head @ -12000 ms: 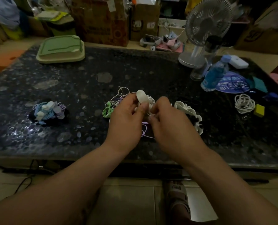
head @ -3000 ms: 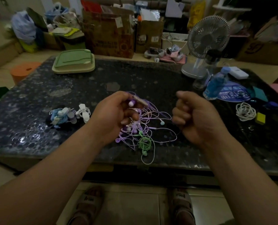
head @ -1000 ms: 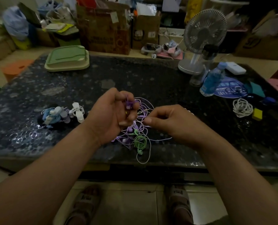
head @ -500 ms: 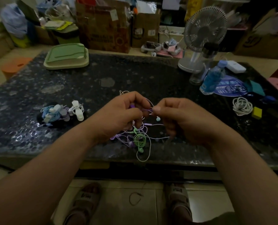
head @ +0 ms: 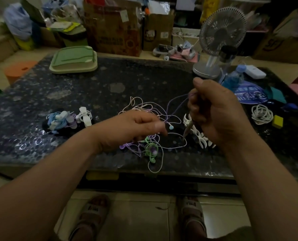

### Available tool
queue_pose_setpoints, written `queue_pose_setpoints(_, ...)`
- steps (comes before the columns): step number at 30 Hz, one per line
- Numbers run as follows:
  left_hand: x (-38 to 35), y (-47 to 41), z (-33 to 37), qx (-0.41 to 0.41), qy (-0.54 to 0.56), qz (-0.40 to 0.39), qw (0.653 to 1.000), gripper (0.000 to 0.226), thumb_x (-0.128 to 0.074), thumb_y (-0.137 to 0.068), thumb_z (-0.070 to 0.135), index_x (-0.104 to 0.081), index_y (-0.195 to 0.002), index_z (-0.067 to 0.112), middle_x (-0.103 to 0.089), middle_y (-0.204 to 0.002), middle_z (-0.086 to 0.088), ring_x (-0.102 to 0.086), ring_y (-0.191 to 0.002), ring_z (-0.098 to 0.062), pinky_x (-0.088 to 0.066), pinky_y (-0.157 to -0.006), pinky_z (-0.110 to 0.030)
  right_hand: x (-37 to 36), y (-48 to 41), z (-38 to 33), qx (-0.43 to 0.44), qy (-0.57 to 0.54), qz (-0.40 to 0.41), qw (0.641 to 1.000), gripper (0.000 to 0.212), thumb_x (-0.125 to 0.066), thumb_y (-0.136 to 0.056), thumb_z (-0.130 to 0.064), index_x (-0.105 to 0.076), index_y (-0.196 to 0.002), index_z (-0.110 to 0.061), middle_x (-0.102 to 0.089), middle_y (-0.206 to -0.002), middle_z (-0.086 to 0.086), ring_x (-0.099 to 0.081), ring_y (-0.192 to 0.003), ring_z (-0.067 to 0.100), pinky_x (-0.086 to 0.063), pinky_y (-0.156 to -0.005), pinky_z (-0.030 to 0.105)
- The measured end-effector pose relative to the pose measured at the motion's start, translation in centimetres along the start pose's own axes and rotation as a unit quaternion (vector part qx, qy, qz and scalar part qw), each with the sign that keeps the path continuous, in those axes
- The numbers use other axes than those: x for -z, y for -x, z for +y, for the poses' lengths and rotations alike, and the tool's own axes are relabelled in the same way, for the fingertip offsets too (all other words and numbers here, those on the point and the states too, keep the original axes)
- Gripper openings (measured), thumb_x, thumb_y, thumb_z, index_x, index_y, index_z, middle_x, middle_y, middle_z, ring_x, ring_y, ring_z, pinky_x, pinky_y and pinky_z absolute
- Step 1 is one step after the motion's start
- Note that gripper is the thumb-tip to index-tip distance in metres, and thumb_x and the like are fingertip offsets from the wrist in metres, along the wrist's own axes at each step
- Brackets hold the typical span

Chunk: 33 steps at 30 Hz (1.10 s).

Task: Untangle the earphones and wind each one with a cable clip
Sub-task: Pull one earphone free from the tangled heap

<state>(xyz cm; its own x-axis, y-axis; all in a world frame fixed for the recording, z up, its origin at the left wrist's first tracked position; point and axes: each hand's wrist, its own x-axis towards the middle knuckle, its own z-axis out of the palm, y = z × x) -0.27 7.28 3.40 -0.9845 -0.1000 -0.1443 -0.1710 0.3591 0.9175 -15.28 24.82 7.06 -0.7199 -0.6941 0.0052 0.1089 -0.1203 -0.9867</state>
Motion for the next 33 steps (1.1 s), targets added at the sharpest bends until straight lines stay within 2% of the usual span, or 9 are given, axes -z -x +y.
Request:
queue_pose_setpoints(5,-0.2,-0.2,0.0,-0.003,-0.026,0.03,0.999,0.019,-0.073,-0.09,0.049,-0.068,-0.096,0.031,-0.07,-0.126,0.012,-0.063,-0.123,-0.008,-0.051,-0.107,-0.048,-0.3,0.7,-0.4,-0.004,0.066,-0.053,0.996,0.026,-0.063,-0.095,-0.031,-0.053,-0.076,-0.017,-0.061,-0.067,-0.002,-0.046,-0.054,0.011,-0.03,-0.052,0.026)
queue_pose_setpoints(8,-1.2,-0.4,0.9,-0.045,0.069,0.001,0.997,0.018,-0.067,-0.1,0.029,-0.058,-0.107,0.015,-0.075,-0.087,-0.005,-0.072,-0.095,-0.035,-0.057,-0.09,-0.049,-0.8,0.8,-0.3,0.005,0.079,-0.074,0.994,0.026,-0.066,-0.089,-0.037,-0.053,-0.076,-0.017,-0.063,-0.068,-0.001,-0.043,-0.054,0.012,-0.03,-0.052,0.027)
queue_pose_setpoints(12,-1.2,-0.1,0.8,-0.034,0.147,-0.003,0.989,0.024,-0.047,-0.108,0.026,-0.058,-0.096,0.009,-0.043,-0.058,0.0,-0.041,-0.05,-0.017,-0.048,-0.061,-0.03,0.2,-0.3,0.0,0.012,0.021,0.033,0.999,0.028,-0.064,-0.1,-0.031,-0.055,-0.077,-0.018,-0.059,-0.066,-0.002,-0.038,-0.053,0.01,-0.027,-0.052,0.028)
queue_pose_setpoints(14,-0.6,-0.1,0.3,-0.021,0.159,0.012,0.987,0.029,-0.043,-0.11,0.027,-0.06,-0.096,0.008,-0.037,-0.059,0.0,-0.03,-0.05,-0.015,-0.044,-0.057,-0.029,0.8,-0.8,0.3,-0.005,0.041,0.078,0.996,0.029,-0.062,-0.102,-0.034,-0.058,-0.078,-0.019,-0.062,-0.069,-0.001,-0.047,-0.056,0.011,-0.035,-0.054,0.028)
queue_pose_setpoints(17,-0.2,-0.2,0.2,-0.019,0.166,0.03,0.985,0.03,-0.042,-0.111,0.024,-0.062,-0.096,0.007,-0.036,-0.059,0.002,-0.028,-0.049,-0.013,-0.042,-0.05,-0.024,0.7,-0.9,1.4,-0.026,0.25,0.091,0.964,0.031,-0.053,-0.104,-0.049,-0.068,-0.098,-0.022,-0.072,-0.093,-0.008,-0.066,-0.085,0.008,-0.052,-0.078,0.032)
queue_pose_setpoints(21,-0.9,-0.7,0.6,-0.024,0.125,0.024,0.992,0.029,-0.045,-0.111,0.025,-0.063,-0.103,0.004,-0.041,-0.057,0.004,-0.035,-0.05,-0.011,-0.043,-0.051,-0.025,-1.6,-0.1,2.2,0.057,0.347,-0.034,0.935,0.034,-0.051,-0.104,-0.051,-0.062,-0.131,-0.034,-0.067,-0.112,-0.02,-0.062,-0.102,-0.009,-0.048,-0.081,0.014)
queue_pose_setpoints(24,-1.2,-0.7,1.2,-0.027,0.105,0.042,0.993,0.025,-0.047,-0.109,0.024,-0.067,-0.101,0.013,-0.047,-0.056,0.002,-0.04,-0.046,-0.008,-0.045,-0.049,-0.024,-2.8,0.5,2.6,-0.004,0.311,-0.155,0.938,0.036,-0.047,-0.104,-0.057,-0.068,-0.117,-0.031,-0.074,-0.097,-0.004,-0.071,-0.084,0.01,-0.06,-0.076,0.035)
queue_pose_setpoints(26,-0.8,-0.6,1.3,-0.029,0.107,0.057,0.992,0.027,-0.05,-0.108,0.025,-0.071,-0.092,0.023,-0.047,-0.058,-0.002,-0.04,-0.045,-0.009,-0.044,-0.05,-0.025,-2.4,0.4,2.2,-0.025,0.358,-0.179,0.916,0.047,-0.048,-0.099,-0.065,-0.072,-0.101,-0.025,-0.069,-0.078,0.004,-0.06,-0.066,0.016,-0.052,-0.063,0.047)
queue_pose_setpoints(33,0.2,-0.5,0.0,0.018,0.166,-0.004,0.986,0.021,-0.05,-0.108,0.019,-0.07,-0.104,0.014,-0.063,-0.079,-0.004,-0.057,-0.068,-0.013,-0.057,-0.069,-0.033,-0.4,-0.7,0.7,0.022,0.313,-0.097,0.945,0.03,-0.068,-0.097,-0.035,-0.071,-0.096,-0.006,-0.07,-0.085,0.017,-0.056,-0.067,0.013,-0.047,-0.064,0.027)
